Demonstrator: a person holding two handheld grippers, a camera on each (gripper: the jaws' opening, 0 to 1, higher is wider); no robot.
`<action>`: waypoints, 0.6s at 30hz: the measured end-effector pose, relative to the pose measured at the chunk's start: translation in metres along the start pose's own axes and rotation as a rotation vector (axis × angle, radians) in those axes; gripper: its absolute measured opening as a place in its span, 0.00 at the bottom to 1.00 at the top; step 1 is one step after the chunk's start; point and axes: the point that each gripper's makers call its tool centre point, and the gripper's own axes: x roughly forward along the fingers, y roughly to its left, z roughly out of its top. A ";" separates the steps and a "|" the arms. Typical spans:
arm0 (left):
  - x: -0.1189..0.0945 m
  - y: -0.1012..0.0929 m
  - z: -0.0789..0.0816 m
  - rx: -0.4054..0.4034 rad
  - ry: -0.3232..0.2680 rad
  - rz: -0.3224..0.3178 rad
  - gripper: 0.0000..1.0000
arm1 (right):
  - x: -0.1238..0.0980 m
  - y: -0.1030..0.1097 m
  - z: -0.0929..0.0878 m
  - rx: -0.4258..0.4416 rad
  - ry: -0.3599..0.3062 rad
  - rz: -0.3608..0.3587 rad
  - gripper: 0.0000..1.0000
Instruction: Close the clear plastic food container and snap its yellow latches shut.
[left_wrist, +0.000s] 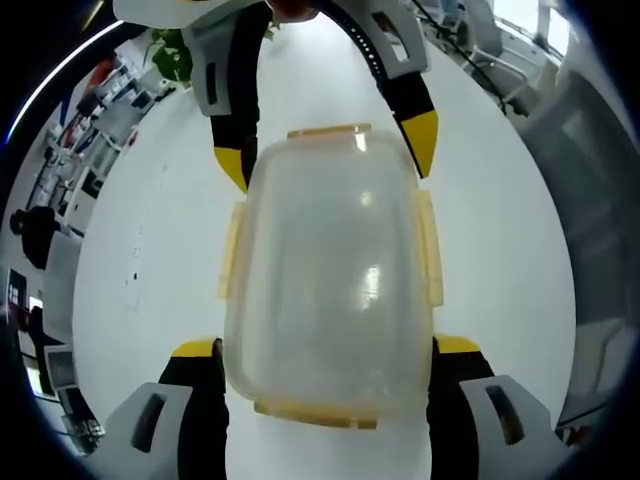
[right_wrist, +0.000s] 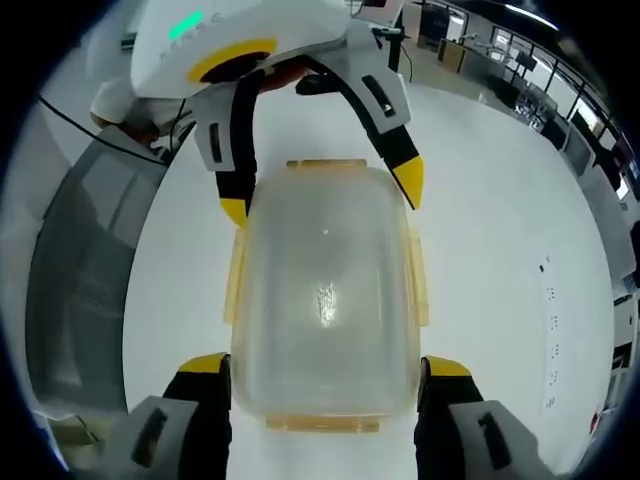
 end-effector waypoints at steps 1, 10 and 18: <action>-0.001 0.000 -0.001 -0.001 0.001 0.000 0.81 | 0.001 0.000 0.001 -0.001 0.000 0.000 0.75; -0.005 0.002 -0.014 -0.004 0.014 0.003 0.81 | 0.005 -0.002 0.013 -0.006 -0.005 0.000 0.75; -0.007 0.007 -0.023 -0.015 0.017 0.008 0.81 | 0.008 -0.008 0.023 -0.022 -0.003 0.007 0.75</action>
